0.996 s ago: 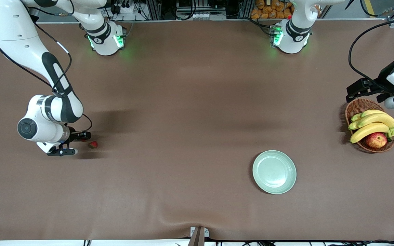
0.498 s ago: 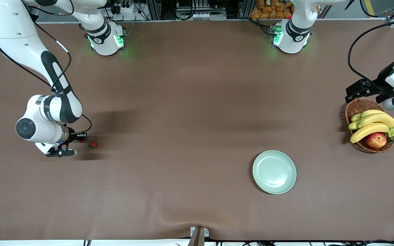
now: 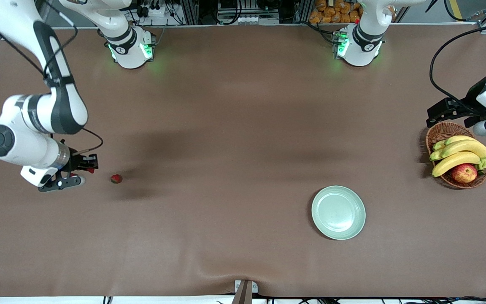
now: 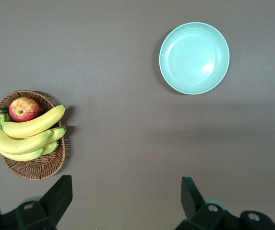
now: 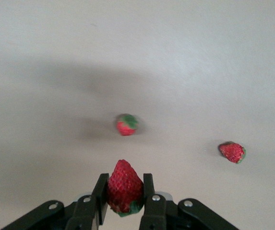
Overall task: Collect all strawberries into plate
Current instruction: 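Carry the strawberry mid-table with the right gripper while the left gripper approaches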
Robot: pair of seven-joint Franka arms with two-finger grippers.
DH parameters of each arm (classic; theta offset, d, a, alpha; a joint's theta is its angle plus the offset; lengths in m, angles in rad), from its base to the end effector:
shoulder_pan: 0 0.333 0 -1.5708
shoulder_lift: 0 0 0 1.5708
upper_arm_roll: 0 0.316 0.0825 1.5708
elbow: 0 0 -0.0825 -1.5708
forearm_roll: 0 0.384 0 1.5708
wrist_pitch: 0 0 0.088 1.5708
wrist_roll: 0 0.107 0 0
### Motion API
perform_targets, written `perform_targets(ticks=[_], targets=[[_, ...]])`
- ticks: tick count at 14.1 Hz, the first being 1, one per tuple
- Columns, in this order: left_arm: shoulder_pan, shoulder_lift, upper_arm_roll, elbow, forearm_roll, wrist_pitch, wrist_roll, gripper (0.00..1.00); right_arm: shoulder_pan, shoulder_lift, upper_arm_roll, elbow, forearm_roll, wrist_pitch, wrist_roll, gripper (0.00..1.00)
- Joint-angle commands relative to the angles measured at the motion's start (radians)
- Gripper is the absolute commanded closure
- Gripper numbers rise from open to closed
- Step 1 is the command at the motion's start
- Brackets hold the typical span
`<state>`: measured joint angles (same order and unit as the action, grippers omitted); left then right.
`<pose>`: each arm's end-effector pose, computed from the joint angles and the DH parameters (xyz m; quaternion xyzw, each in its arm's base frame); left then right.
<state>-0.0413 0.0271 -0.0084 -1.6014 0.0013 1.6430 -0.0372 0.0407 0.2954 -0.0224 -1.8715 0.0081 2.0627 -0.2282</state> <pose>0.5680 -0.0281 0.6012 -1.0000 0.0063 -0.0073 0.0002 0.6113 0.0123 0.3484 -0.9913 -0.1210 0.0517 0.0056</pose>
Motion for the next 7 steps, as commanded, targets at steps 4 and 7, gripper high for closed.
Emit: perform_targets(ticks=[4,7], targets=[[0.011,0.000,0.001,0.011,-0.014,-0.011,0.013,0.00,0.131,-0.002,0.065,0.095,0.073,-0.044,-0.022,1.00],[0.008,0.001,0.001,0.012,-0.015,-0.011,0.010,0.00,0.229,0.045,0.065,0.190,0.177,-0.044,-0.017,1.00]])
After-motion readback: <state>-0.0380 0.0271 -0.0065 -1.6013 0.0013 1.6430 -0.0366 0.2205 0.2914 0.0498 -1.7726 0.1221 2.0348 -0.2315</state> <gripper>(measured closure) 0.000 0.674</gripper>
